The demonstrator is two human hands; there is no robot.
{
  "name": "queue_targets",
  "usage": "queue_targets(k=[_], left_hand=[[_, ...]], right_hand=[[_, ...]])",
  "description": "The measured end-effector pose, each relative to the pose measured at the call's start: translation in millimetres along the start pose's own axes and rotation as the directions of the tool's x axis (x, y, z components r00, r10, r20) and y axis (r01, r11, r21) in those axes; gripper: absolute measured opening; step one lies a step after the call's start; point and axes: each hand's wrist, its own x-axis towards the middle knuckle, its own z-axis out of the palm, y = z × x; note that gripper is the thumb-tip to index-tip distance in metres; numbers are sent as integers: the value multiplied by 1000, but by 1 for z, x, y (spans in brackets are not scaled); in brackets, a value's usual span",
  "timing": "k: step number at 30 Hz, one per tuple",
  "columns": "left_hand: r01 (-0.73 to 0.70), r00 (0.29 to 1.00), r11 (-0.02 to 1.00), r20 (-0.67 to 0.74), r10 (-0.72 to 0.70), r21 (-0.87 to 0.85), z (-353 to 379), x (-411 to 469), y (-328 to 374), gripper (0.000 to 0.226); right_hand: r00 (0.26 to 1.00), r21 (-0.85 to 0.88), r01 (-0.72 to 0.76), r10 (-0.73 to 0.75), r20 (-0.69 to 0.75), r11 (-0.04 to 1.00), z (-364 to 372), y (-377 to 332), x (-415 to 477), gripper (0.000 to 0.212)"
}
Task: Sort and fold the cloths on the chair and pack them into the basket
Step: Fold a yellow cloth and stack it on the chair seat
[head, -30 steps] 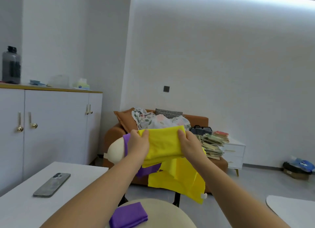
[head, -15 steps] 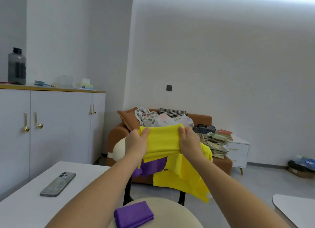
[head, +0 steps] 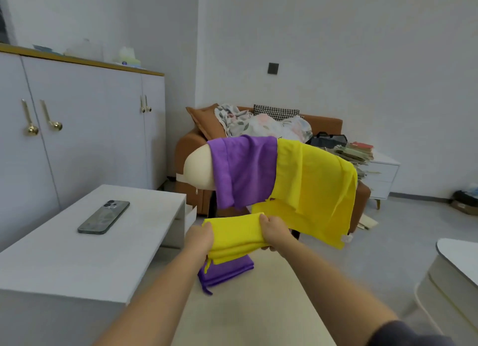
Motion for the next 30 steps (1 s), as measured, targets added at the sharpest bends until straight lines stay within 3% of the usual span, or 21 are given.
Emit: queue_targets(k=[5, 9, 13, 15, 16, 18, 19, 21, 23, 26, 27, 30], left_hand=[[-64, 970, 953, -205, 129, 296, 8, 27, -33, 38], [-120, 945, 868, -212, 248, 481, 18, 46, -57, 29], [-136, 934, 590, -95, 343, 796, 24, 60, -88, 39], [-220, 854, 472, -64, 516, 854, 24, 65, -92, 42], [-293, 792, 378, 1, 611, 878, 25, 67, -92, 42], [-386, 633, 96, 188, 751, 918, 27, 72, -90, 33], [-409, 587, -19, 279, 760, 912, 26, 73, -91, 31], [-445, 554, -115, 373, 744, 888, 22, 69, -88, 35], [-473, 551, -152, 426, 717, 868, 20, 72, -92, 35], [-490, 570, -127, 427, 702, 862, 19, 73, -89, 30], [-503, 579, -72, 398, 712, 861, 19, 71, -82, 26], [-603, 593, 229, 237, 769, 764, 18, 62, -41, 17]], right_hand=[[997, -171, 72, -67, 40, 983, 48, 17, 34, 45], [995, -331, 102, -89, 52, 938, 71, 28, 55, 42], [994, -555, 55, 4, 106, 830, 95, 49, 68, 41], [997, -609, 30, 18, 73, 793, 102, 57, 69, 39], [999, -619, 44, -17, 49, 784, 103, 59, 69, 38], [987, -656, 136, -162, 22, 742, 101, 58, 69, 32], [965, -679, 211, -259, 31, 703, 100, 57, 69, 30], [905, -714, 371, -402, 136, 594, 95, 59, 70, 34], [878, -730, 454, -396, 269, 511, 88, 62, 68, 42], [881, -668, 458, -404, 248, 587, 79, 67, 65, 45], [871, -619, 466, -451, 195, 632, 73, 64, 65, 42], [801, -504, 504, -598, -30, 701, 45, 45, 69, 32]])
